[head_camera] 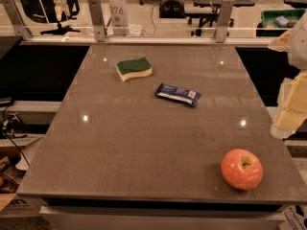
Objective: Pick apple
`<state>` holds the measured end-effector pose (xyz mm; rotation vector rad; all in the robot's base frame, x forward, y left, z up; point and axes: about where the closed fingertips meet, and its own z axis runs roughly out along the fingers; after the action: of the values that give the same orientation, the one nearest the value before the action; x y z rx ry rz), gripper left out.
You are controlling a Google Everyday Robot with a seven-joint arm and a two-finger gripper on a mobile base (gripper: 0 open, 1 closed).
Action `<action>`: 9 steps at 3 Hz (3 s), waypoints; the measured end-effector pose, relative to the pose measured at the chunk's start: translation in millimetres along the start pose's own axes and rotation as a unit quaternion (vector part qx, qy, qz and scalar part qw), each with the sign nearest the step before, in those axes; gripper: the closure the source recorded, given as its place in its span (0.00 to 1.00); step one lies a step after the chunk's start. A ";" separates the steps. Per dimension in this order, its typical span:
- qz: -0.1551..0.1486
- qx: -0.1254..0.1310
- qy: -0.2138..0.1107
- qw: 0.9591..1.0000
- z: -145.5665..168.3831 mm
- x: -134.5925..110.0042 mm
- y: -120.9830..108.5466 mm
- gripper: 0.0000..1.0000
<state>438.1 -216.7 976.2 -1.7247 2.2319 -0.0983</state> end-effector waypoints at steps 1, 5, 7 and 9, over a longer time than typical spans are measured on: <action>0.000 0.000 0.000 1.000 0.0 0.0 0.0 0.00; -0.057 -0.045 -0.082 0.994 55.3 11.0 62.5 0.00; -0.085 -0.093 -0.104 0.987 102.2 13.5 99.1 0.00; -0.092 -0.117 -0.103 0.983 119.1 17.1 116.4 0.16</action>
Offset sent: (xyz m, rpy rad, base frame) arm -0.0080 -0.0045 -0.0119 0.0226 0.0392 0.0198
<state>360.5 -185.1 831.3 -1.9608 1.9957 0.2999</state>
